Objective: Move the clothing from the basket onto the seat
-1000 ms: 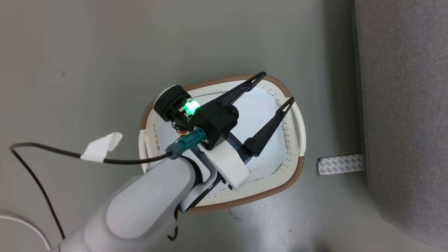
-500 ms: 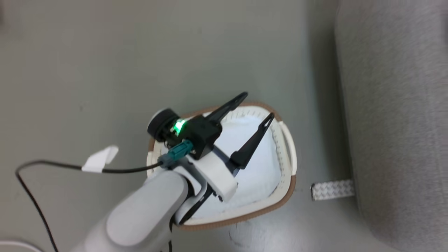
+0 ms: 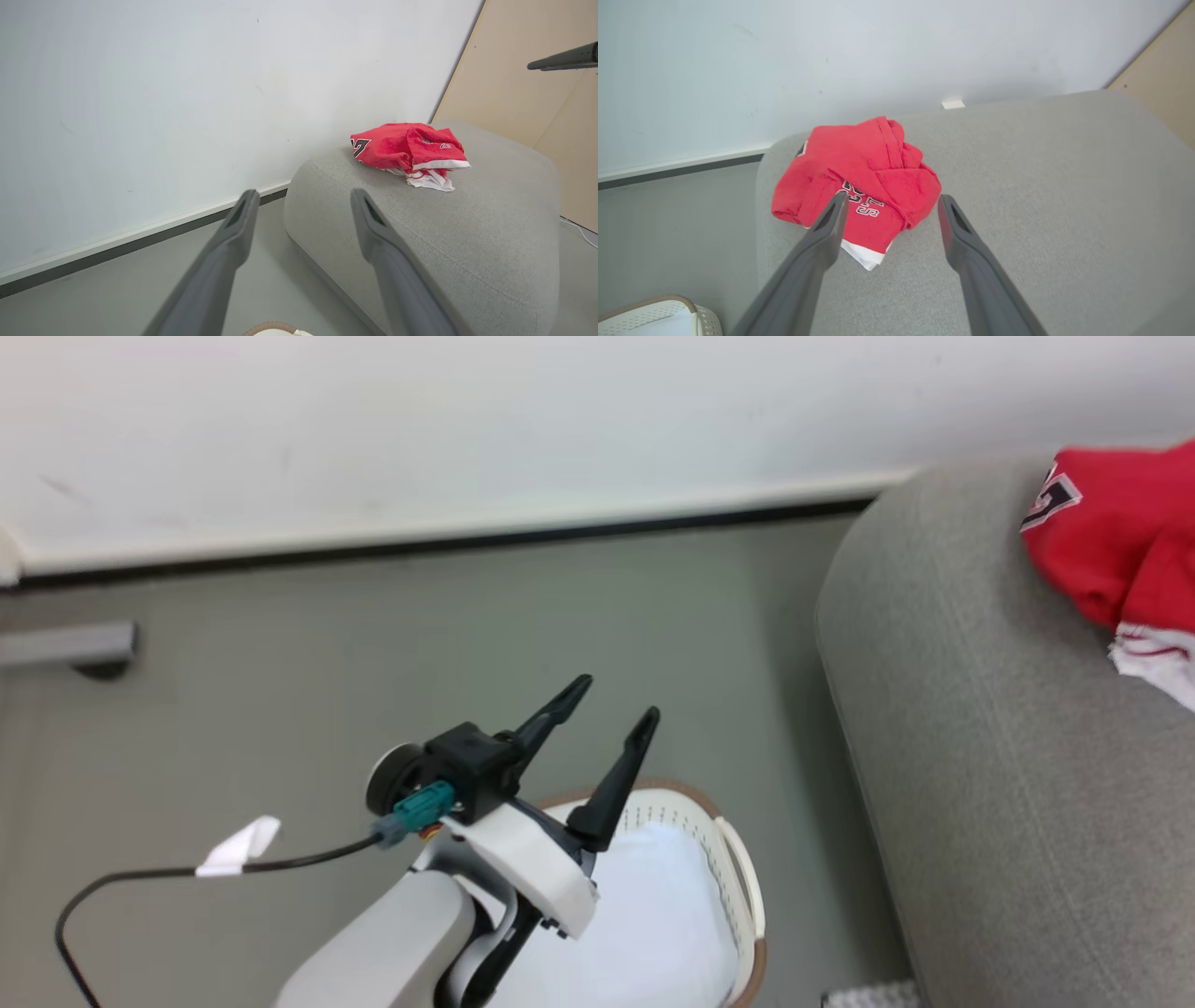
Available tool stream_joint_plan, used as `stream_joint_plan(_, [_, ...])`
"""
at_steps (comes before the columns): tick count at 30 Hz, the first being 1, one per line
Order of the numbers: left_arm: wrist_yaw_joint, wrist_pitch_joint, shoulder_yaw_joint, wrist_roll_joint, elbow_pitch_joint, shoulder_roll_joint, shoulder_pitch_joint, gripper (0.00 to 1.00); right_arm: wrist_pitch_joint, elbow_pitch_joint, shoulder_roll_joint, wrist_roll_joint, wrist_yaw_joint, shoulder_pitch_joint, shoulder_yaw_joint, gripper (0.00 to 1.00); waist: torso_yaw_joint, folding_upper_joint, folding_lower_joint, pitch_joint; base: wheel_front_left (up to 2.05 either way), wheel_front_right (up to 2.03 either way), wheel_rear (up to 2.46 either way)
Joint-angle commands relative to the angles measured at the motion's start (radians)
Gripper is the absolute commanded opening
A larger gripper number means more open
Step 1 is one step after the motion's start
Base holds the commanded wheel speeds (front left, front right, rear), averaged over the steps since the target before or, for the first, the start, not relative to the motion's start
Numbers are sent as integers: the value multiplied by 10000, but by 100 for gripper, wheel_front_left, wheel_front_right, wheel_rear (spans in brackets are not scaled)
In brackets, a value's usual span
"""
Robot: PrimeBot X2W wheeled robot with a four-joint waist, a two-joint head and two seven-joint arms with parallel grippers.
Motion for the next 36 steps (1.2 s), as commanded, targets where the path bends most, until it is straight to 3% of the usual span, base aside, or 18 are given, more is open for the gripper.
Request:
stream_joint_plan(1, [135, -121, 177, -163, -31, 128, 324, 100, -210, -859, -134, 214, -23, 168, 80, 100, 164, 0, 4, -1180, 0, 0, 0])
stream_joint_plan(5, [442, -237, 551, -419, -141, 265, 619, 100, -542, -1999, -110, 520, -23, 521, 99, 100, 375, 0, 4, -1626, 0, 0, 0])
stream_joint_plan(7, [734, -324, 960, -532, -292, 525, 900, 100, -1013, -3153, -75, 794, -22, 925, -56, 100, 638, 0, 4, -1996, 0, 0, 0])
stream_joint_plan(13, [1423, -378, 1632, -587, -681, 1076, 1484, 100, -2237, -4417, 60, 584, -22, 2231, -815, 100, 1065, 0, 4, -2356, 0, 0, 0])
stream_joint_plan(18, [2323, -464, 2498, -734, -972, 1591, 2446, 100, -3442, -5388, 893, -48, -22, 3748, -1949, 100, 1274, 0, 4, -2562, 0, 0, 0])
stream_joint_plan(21, [2626, -527, 3049, -904, -1224, 1580, 3114, 100, -4233, -5887, 1870, -505, -22, 4849, -2611, 100, 1289, 0, 4, -2631, 0, 0, 0])
stream_joint_plan(25, [2532, -531, 3955, -601, -1627, 1301, 3946, 100, -5211, -6421, 3394, -1448, -22, 6506, -3050, 100, 1316, 0, 4, -2638, 0, 0, 0])
stream_joint_plan(30, [1779, -529, 5303, 189, -2018, 348, 5006, 100, -6694, -6533, 5329, -2397, -22, 8153, -2876, 100, 1216, 0, 4, -2585, 0, 0, 0])
stream_joint_plan(36, [700, -531, 6330, 1701, -1419, -769, 5791, 100, -8453, -5825, 6563, -3367, -22, 8965, -1910, 100, 1046, 0, 4, -2540, 0, 0, 0])
